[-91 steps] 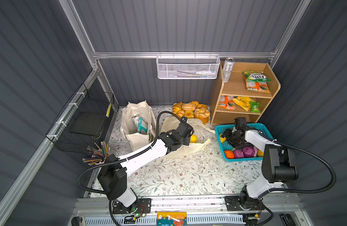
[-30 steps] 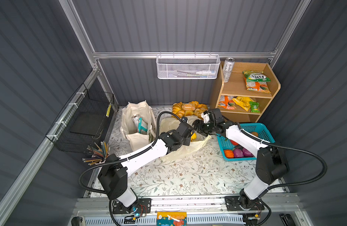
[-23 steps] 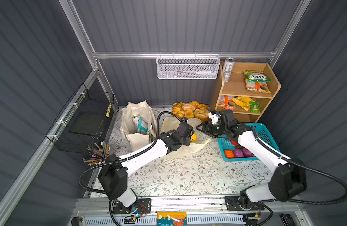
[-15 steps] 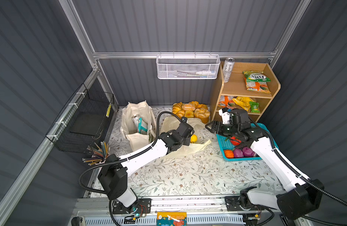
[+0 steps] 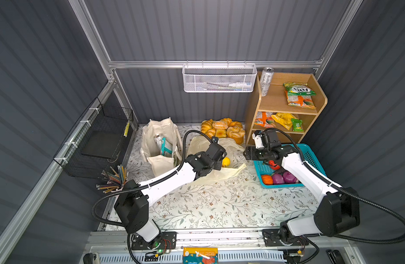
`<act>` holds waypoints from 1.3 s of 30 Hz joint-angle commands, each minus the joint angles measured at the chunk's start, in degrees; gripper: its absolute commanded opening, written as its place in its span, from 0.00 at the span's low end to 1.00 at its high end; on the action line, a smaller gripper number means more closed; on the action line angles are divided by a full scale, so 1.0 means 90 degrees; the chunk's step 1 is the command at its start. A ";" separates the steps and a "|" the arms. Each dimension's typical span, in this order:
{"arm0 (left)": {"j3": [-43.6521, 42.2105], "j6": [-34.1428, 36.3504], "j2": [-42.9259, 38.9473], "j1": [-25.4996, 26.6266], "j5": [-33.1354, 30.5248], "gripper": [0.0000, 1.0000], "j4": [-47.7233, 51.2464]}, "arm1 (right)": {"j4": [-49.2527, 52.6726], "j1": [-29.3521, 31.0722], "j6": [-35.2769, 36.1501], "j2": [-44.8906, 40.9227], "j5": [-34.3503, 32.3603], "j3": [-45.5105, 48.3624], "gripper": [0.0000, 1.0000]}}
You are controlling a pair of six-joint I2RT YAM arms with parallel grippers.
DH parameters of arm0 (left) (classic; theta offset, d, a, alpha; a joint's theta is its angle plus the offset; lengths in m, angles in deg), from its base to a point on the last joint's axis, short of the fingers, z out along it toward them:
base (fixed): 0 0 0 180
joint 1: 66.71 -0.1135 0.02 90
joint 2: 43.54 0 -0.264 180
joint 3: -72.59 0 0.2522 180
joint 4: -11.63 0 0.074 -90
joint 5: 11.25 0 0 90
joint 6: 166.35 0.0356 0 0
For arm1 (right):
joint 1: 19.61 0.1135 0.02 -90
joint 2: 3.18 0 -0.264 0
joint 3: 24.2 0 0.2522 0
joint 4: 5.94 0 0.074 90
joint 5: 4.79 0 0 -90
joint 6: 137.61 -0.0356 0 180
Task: Place the mixed food into the grocery bags and tie them
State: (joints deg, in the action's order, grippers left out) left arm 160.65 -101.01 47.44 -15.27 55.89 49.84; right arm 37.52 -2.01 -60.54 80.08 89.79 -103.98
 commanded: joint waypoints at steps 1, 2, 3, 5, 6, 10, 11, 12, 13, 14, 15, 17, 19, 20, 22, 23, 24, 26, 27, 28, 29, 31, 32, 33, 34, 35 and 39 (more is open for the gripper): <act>0.0182 0.0053 -0.0157 0.0040 -0.0096 0.00 0.0150 | -0.0170 0.0094 0.0352 0.0324 -0.0412 -0.0208 0.79; 0.0177 0.0054 -0.0166 0.0039 -0.0091 0.00 0.0154 | -0.0221 0.0104 0.0386 0.0448 -0.0430 -0.0297 0.79; 0.0179 0.0050 -0.0175 0.0040 -0.0086 0.00 0.0155 | -0.0232 0.0104 0.0398 0.0578 -0.0432 -0.0388 0.78; 0.0171 0.0040 -0.0194 0.0045 -0.0083 0.00 0.0155 | -0.0249 0.0113 0.0419 0.0911 -0.0363 -0.0674 0.76; 0.0171 0.0039 -0.0197 0.0044 -0.0082 0.00 0.0150 | -0.0246 0.0121 0.0428 0.1047 -0.0312 -0.0797 0.75; 0.0172 0.0016 -0.0220 0.0046 -0.0083 0.00 0.0183 | -0.0174 0.0164 0.0445 0.1530 -0.0095 -0.1260 0.47; 0.0153 -0.0006 -0.0240 0.0040 -0.0045 0.00 0.0180 | -0.0104 0.0173 0.0467 0.1551 -0.0004 -0.1337 0.33; 0.0170 -0.0004 -0.0254 0.0037 -0.0044 0.00 0.0184 | -0.0053 0.0173 0.0483 0.1509 0.0094 -0.1357 0.21; 0.0197 0.0011 -0.0274 0.0038 -0.0048 0.00 0.0186 | 0.0000 0.0173 0.0459 0.1376 0.0192 -0.1320 0.08; 0.0226 0.0033 -0.0298 0.0032 -0.0063 0.00 0.0198 | 0.0037 0.0172 0.0427 0.1186 0.0286 -0.1258 0.00; 0.0284 0.0063 -0.0330 0.0031 -0.0081 0.00 0.0197 | 0.0066 0.0172 0.0379 0.0955 0.0377 -0.1205 0.00; 0.0421 0.0144 -0.0353 -0.0010 -0.0057 0.00 0.0197 | 0.0214 0.0173 0.0235 0.0383 0.0584 -0.1130 0.00; 0.0630 0.0186 -0.0332 -0.0103 0.0080 0.00 0.0239 | 0.0488 0.0170 0.0066 -0.0190 0.0845 -0.1209 0.00; 0.0688 0.0214 -0.0289 -0.0145 0.0156 0.00 0.0285 | 0.0673 0.0173 -0.0045 -0.0440 0.0985 -0.1307 0.00; 0.1135 0.0300 -0.0224 -0.0221 0.0276 0.00 0.0335 | 0.1011 0.0173 -0.0313 -0.0873 0.1259 -0.1518 0.00; 0.1292 0.0313 -0.0166 -0.0303 0.0434 0.00 0.0375 | 0.1198 0.0172 -0.0433 -0.1072 0.1393 -0.1652 0.00; 0.1469 0.0309 -0.0100 -0.0391 0.0583 0.00 0.0468 | 0.1318 0.0173 -0.0570 -0.1215 0.1493 -0.1760 0.00; 0.1836 0.0385 0.0073 -0.0540 0.0703 0.04 0.0653 | 0.1583 0.0166 -0.0868 -0.1480 0.1833 -0.1973 0.00; 0.1963 0.0477 0.0125 -0.0574 0.0721 0.18 0.0678 | 0.1585 0.0168 -0.1035 -0.1572 0.1947 -0.2008 0.00; 0.2120 0.0621 0.0201 -0.0617 0.0709 0.38 0.0722 | 0.1528 0.0171 -0.1240 -0.1635 0.2048 -0.2020 0.00; 0.2313 0.0740 0.0286 -0.0672 0.0707 0.48 0.0818 | 0.1420 0.0172 -0.1451 -0.1663 0.2186 -0.1998 0.00; 0.2696 0.0915 0.0419 -0.0857 0.0769 0.61 0.1045 | 0.1109 0.0162 -0.1830 -0.1609 0.2419 -0.1887 0.00; 0.2868 0.0969 0.0446 -0.0991 0.0865 0.65 0.1164 | 0.0906 0.0163 -0.2013 -0.1555 0.2526 -0.1801 0.00; 0.2985 0.0990 0.0426 -0.1115 0.0962 0.67 0.1265 | 0.0740 0.0152 -0.2141 -0.1515 0.2601 -0.1732 0.00; 0.3064 0.1006 0.0352 -0.1236 0.1043 0.69 0.1360 | 0.0614 0.0153 -0.2287 -0.1474 0.2617 -0.1671 0.00; 0.3092 0.1042 0.0238 -0.1292 0.1064 0.71 0.1469 | 0.0488 0.0153 -0.2434 -0.1441 0.2607 -0.1610 0.00; 0.2829 0.0998 -0.0482 -0.1302 0.1340 0.73 0.2130 | -0.0242 0.0129 -0.3114 -0.1420 0.2626 -0.1335 0.00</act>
State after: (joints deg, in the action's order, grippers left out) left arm 186.38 -93.25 48.66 -27.21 64.57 62.36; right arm 41.01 -0.76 -82.17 67.71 111.36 -116.89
